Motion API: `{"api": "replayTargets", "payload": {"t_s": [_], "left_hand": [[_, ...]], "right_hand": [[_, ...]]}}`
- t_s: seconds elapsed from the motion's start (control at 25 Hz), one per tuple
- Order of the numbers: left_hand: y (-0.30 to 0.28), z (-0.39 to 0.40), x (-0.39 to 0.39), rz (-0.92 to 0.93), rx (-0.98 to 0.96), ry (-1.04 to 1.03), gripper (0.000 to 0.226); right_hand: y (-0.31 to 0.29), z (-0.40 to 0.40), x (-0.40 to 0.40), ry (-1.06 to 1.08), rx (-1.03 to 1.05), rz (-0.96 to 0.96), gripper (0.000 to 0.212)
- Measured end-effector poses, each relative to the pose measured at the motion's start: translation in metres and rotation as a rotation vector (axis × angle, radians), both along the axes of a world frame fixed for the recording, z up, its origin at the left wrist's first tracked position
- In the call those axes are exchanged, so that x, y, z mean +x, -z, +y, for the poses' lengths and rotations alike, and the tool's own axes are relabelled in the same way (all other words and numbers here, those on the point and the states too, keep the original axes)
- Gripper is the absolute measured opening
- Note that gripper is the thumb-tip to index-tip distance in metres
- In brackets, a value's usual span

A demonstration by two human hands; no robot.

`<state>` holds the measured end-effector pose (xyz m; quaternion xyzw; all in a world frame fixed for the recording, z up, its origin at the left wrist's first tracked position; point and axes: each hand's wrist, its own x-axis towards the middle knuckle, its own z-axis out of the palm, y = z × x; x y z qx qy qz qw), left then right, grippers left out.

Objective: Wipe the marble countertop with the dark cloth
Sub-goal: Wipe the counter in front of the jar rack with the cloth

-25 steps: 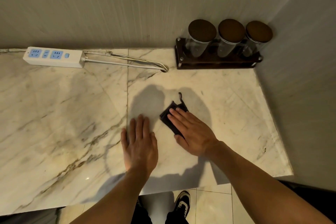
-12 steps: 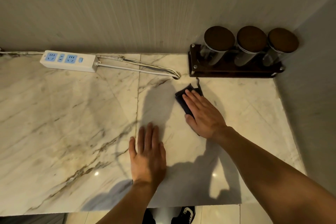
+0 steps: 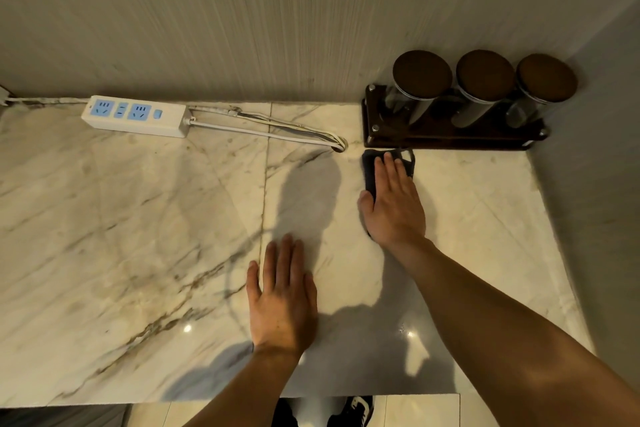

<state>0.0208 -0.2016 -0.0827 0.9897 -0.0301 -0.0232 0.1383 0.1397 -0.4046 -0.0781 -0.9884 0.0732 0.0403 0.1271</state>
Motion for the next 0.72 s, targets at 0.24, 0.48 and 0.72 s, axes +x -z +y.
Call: {"api": "replayTargets", "payload": {"t_s": [0.24, 0.48, 0.72], "left_hand": [[-0.001, 0.0, 0.0, 0.006, -0.003, -0.003, 0.051], [-0.003, 0.0, 0.0, 0.008, 0.016, -0.002, 0.052], [-0.002, -0.001, 0.0, 0.016, 0.027, -0.008, 0.052]], "right_hand": [[0.0, 0.008, -0.006, 0.25, 0.045, -0.021, 0.064], [-0.004, 0.017, -0.023, 0.4, 0.082, -0.043, 0.064], [-0.007, 0.022, -0.047, 0.438, 0.077, -0.029, 0.064]]}}
